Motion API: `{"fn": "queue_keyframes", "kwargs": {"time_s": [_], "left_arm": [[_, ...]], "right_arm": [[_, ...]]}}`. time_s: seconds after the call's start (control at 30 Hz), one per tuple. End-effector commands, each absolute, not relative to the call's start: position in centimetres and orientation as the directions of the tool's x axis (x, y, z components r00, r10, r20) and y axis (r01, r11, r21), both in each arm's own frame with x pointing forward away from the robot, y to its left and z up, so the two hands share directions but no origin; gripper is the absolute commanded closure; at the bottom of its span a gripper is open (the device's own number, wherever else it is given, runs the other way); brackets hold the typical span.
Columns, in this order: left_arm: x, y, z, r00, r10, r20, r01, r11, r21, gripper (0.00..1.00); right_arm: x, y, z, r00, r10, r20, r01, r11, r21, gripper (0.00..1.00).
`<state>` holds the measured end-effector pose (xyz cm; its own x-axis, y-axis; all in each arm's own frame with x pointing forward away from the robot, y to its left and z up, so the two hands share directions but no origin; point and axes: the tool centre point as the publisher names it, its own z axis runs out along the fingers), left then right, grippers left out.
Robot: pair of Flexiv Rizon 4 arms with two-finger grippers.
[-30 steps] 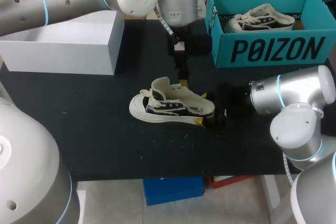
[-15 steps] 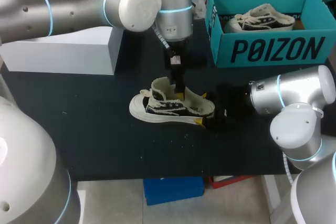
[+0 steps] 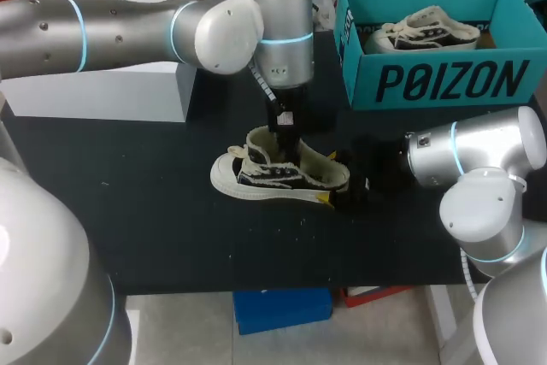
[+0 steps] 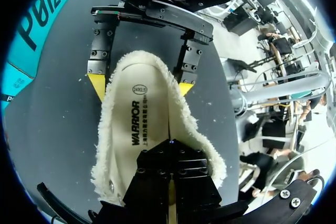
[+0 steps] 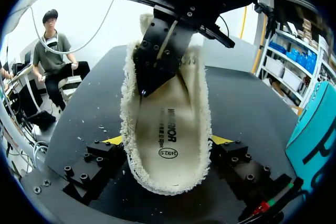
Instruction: Take the shoe out of the shoebox, open the shoe tongue, remove and reinsert the insole, then place the shoe into the shoebox
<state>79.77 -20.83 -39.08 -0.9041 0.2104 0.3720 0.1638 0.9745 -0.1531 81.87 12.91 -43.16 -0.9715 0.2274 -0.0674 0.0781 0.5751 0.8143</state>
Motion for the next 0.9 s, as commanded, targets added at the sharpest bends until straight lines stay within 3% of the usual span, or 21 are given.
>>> {"fn": "queue_keyframes", "kwargs": {"time_s": [0.03, 0.9], "left_arm": [[79.5, -20.8, -39.9, -0.904, 0.208, 0.372, 0.161, 0.975, -0.152, 1.0], [78.4, -21.3, -41.9, -0.925, 0.163, 0.344, 0.121, 0.983, -0.141, 1.0]], "right_arm": [[82.0, 13.0, -43.2, -0.972, 0.227, -0.066, 0.08, 0.577, 0.813, 1.0], [82.0, 13.0, -43.2, -0.972, 0.227, -0.066, 0.08, 0.577, 0.813, 1.0]]}}
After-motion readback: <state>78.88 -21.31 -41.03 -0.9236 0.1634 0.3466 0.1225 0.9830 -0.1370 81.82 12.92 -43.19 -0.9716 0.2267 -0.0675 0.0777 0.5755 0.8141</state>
